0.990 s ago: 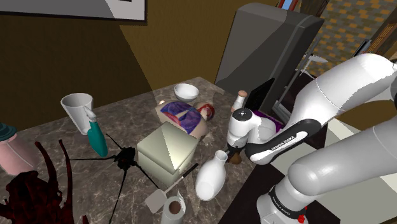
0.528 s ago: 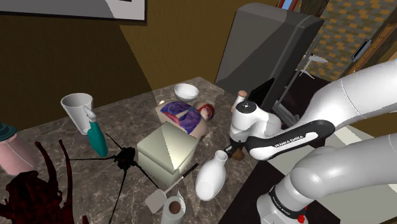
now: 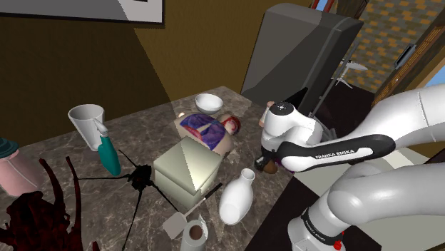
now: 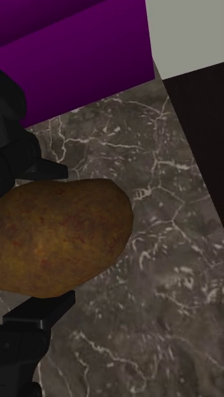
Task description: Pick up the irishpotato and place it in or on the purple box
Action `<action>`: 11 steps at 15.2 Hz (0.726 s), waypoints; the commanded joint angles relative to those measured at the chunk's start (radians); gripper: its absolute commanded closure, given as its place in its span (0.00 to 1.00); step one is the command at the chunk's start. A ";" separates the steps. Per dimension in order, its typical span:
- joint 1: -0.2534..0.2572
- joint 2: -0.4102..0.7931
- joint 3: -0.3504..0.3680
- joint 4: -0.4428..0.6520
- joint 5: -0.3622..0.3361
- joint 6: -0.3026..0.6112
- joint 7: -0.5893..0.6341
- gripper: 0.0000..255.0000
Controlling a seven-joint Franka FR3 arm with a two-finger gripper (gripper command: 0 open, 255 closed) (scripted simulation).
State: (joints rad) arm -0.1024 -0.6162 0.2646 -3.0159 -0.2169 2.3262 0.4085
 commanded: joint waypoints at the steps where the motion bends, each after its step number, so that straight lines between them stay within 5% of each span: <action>1: 0.009 -0.029 -0.009 0.014 0.010 -0.042 -0.016 1.00; 11: 0.038 -0.155 -0.040 0.086 0.039 -0.235 -0.078 1.00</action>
State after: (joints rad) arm -0.0652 -0.7607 0.2282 -2.9394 -0.1790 2.1106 0.3372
